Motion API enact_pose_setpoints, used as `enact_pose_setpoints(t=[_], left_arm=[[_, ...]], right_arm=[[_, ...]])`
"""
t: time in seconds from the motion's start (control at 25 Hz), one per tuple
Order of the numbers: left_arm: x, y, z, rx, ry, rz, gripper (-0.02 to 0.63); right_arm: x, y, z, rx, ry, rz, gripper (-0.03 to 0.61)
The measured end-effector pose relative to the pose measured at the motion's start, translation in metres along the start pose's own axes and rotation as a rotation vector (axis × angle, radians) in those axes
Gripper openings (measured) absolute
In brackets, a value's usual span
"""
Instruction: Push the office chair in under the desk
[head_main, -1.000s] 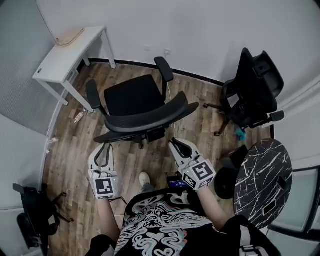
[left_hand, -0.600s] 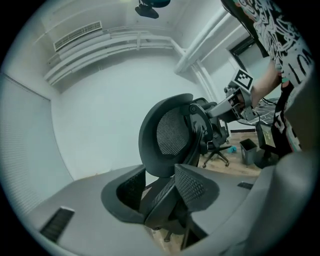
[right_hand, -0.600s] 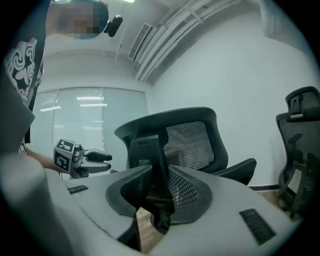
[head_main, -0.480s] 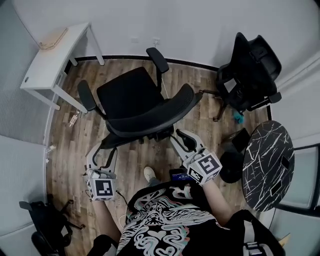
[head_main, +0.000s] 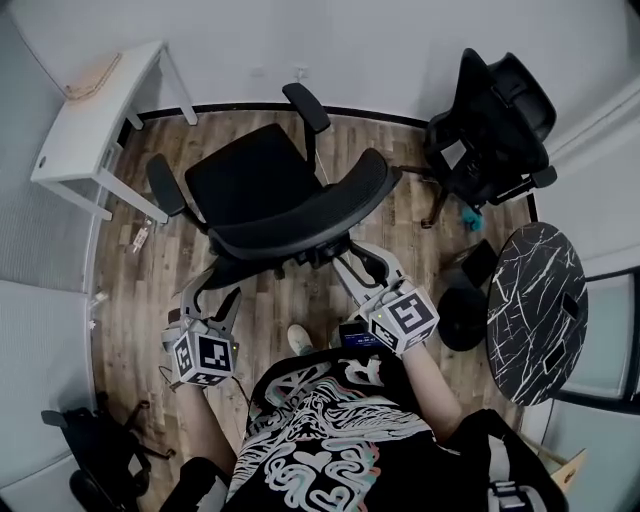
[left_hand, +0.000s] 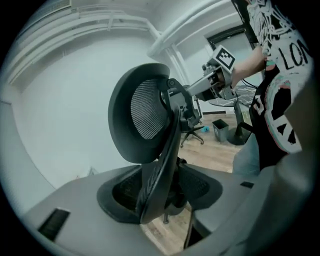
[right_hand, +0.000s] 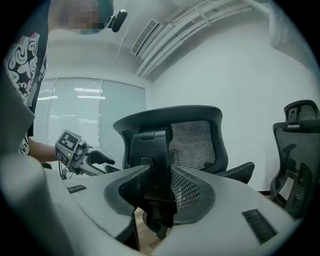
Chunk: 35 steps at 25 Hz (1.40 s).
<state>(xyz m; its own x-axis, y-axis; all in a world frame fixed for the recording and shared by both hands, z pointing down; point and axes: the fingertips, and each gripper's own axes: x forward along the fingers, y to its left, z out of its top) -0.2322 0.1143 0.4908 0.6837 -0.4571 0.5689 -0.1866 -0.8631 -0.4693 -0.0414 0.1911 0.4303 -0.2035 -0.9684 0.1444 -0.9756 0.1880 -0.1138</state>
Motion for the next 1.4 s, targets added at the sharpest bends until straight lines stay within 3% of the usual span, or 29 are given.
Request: enact_pose_setpoints(t=[0.28, 0.52, 0.8, 1.0, 1.4], left_arm=[[0.011, -0.001, -0.011, 0.08, 0.074, -0.028, 0.256], [0.014, 0.002, -0.015, 0.102, 0.101, -0.064, 0.256], [0.022, -0.008, -0.019, 0.134, 0.152, -0.151, 0.239], [0.031, -0.006, -0.01, 0.136, 0.134, -0.171, 0.235], [0.043, -0.015, -0.01, 0.215, 0.14, -0.188, 0.173]], right_arm=[[0.016, -0.002, -0.002, -0.017, 0.027, -0.003, 0.114], [0.025, -0.003, 0.001, -0.032, 0.019, -0.034, 0.114], [0.029, -0.008, 0.003, -0.025, 0.013, -0.052, 0.114], [0.033, -0.007, 0.008, -0.041, 0.005, -0.043, 0.103], [0.041, -0.004, 0.008, -0.102, 0.03, -0.021, 0.08]])
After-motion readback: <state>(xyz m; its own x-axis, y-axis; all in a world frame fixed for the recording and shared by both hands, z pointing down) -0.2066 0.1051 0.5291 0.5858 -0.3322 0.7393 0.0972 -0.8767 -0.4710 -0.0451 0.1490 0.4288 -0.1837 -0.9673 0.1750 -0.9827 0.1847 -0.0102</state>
